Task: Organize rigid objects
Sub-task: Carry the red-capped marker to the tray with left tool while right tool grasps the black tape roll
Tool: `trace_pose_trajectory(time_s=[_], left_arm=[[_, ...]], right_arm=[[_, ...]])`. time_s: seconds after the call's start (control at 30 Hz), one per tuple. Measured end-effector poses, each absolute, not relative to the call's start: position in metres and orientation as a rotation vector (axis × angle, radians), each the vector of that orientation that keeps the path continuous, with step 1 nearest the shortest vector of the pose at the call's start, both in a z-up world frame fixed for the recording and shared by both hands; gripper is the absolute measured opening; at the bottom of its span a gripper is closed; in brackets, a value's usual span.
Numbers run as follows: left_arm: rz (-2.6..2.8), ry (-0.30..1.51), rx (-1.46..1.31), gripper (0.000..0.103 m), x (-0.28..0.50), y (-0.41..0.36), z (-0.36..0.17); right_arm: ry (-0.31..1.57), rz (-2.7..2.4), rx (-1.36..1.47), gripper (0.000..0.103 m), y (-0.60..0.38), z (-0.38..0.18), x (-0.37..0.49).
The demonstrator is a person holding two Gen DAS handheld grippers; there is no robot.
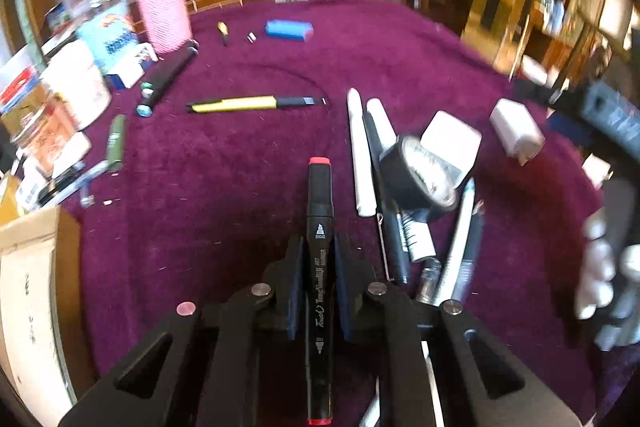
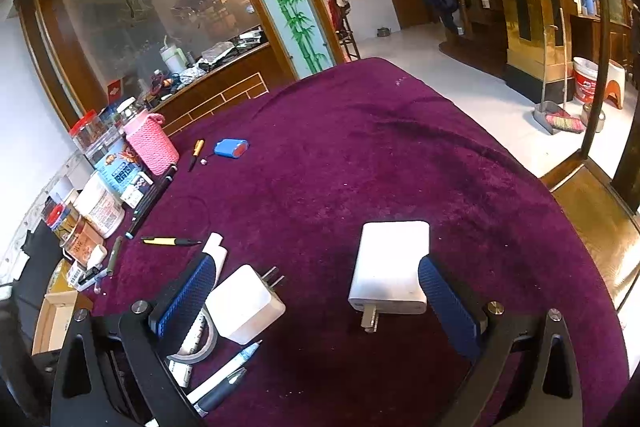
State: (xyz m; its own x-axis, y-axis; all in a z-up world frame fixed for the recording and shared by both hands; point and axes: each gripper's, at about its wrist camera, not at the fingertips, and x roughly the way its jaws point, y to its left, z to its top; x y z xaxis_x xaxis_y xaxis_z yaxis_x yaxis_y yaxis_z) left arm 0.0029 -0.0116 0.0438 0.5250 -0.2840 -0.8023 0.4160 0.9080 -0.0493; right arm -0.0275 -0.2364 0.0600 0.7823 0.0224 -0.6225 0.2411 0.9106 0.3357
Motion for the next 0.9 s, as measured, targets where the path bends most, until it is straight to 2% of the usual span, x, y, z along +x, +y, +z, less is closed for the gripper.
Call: trace_pose_trajectory(time_s=[0.27, 0.4, 0.57, 0.73, 0.9], left_arm=[[-0.445, 0.807, -0.034, 0.014, -0.059, 0.051, 0.103], [-0.397, 0.774, -0.066, 0.014, -0.086, 0.090, 0.112], [-0.335, 0.769, -0.119, 0.014, -0.097, 0.137, 0.112], [-0.279, 0.770, -0.194, 0.014, -0.102, 0.181, 0.107], [-0.234, 0.785, -0.240, 0.014, -0.101, 0.216, 0.100]], right_arm=[[0.668, 0.142, 0.350, 0.101, -0.197, 0.063, -0.028], [0.693, 0.245, 0.241, 0.077, -0.153, 0.066, -0.025], [0.769, 0.244, 0.125, 0.066, -0.114, 0.053, -0.008], [0.846, 0.233, 0.052, 0.014, -0.097, 0.034, 0.008], [0.831, 0.243, 0.094, 0.014, -0.091, 0.056, -0.002]])
